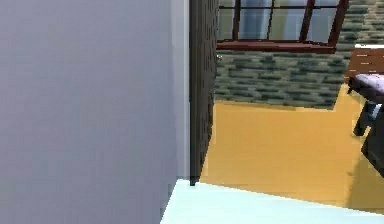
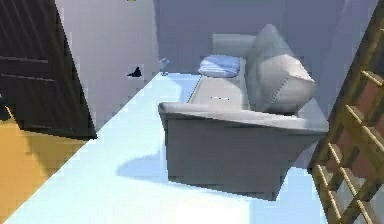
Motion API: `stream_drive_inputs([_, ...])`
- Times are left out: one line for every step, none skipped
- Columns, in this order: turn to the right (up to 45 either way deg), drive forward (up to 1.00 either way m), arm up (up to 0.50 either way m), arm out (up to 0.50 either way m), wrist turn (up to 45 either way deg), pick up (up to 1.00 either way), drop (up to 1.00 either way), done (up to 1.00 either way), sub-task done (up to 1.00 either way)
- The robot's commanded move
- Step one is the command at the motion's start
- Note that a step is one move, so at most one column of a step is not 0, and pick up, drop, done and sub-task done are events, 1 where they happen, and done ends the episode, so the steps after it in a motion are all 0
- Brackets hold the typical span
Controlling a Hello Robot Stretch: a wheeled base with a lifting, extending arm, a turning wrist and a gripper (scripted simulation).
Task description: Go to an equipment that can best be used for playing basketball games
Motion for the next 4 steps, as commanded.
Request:
stream_drive_inputs([36.0,0.00,0.00,0.00,0.0,0.00,0.00,0.00,0.00])
stream_drive_inputs([0.0,1.00,0.00,0.00,0.0,0.00,0.00,0.00,0.00])
stream_drive_inputs([3.0,0.00,0.00,0.00,0.0,0.00,0.00,0.00,0.00])
stream_drive_inputs([-9.0,0.00,0.00,0.00,0.0,0.00,0.00,0.00,0.00])
